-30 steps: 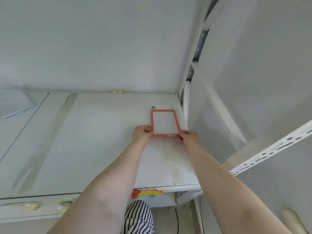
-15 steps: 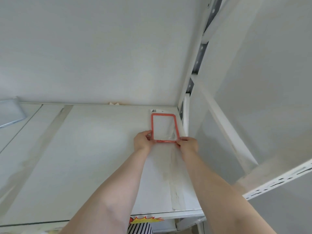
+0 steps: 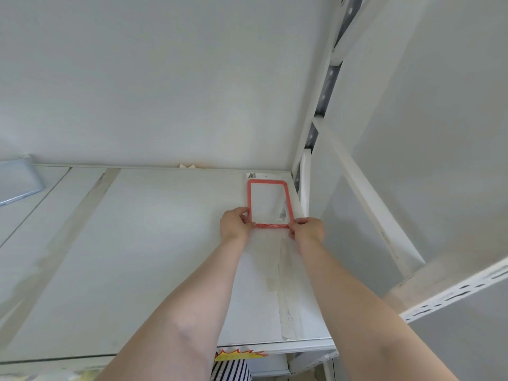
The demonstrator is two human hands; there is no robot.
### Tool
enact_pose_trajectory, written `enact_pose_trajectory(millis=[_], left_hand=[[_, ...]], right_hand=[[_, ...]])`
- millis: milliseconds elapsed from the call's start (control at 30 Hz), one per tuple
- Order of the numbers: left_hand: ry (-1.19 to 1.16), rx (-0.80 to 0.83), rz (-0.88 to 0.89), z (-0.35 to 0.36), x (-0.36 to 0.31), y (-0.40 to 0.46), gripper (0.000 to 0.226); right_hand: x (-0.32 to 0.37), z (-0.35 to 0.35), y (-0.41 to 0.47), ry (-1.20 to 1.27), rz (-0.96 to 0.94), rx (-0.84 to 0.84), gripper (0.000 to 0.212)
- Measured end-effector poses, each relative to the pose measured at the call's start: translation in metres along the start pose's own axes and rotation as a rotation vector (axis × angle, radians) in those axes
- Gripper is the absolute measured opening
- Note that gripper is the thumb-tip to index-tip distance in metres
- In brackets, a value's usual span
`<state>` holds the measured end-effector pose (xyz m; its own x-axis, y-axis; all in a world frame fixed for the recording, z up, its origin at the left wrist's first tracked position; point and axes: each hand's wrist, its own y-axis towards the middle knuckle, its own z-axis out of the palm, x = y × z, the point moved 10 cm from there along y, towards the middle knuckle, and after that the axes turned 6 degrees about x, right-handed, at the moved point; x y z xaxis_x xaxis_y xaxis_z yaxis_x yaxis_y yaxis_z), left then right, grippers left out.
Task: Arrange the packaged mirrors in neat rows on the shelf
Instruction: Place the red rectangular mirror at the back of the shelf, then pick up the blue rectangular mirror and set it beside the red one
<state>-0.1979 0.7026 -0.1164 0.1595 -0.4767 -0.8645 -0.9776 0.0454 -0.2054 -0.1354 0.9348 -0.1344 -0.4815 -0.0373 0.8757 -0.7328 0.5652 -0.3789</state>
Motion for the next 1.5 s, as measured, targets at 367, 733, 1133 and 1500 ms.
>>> enact_pose_trajectory(millis=[367,733,1133,1500], left_hand=[[0.117,0.048,-0.027,-0.043,-0.017,-0.064,0.05],[0.509,0.023,-0.026,-0.146,0.025,-0.233,0.051],[0.711,-0.035,-0.086,-0.28,0.11,-0.328,0.051],[0.701,-0.16,-0.132,-0.499,0.229,-0.41,0.03]], right_hand=[[0.033,-0.022,-0.079,-0.275,-0.184,0.076,0.036],[0.047,0.059,-0.258,-0.765,-0.601,0.547,0.044],[0.035,0.176,-0.398,-0.956,-0.779,0.716,0.045],[0.014,0.362,-0.562,-1.008,-0.807,0.807,0.048]])
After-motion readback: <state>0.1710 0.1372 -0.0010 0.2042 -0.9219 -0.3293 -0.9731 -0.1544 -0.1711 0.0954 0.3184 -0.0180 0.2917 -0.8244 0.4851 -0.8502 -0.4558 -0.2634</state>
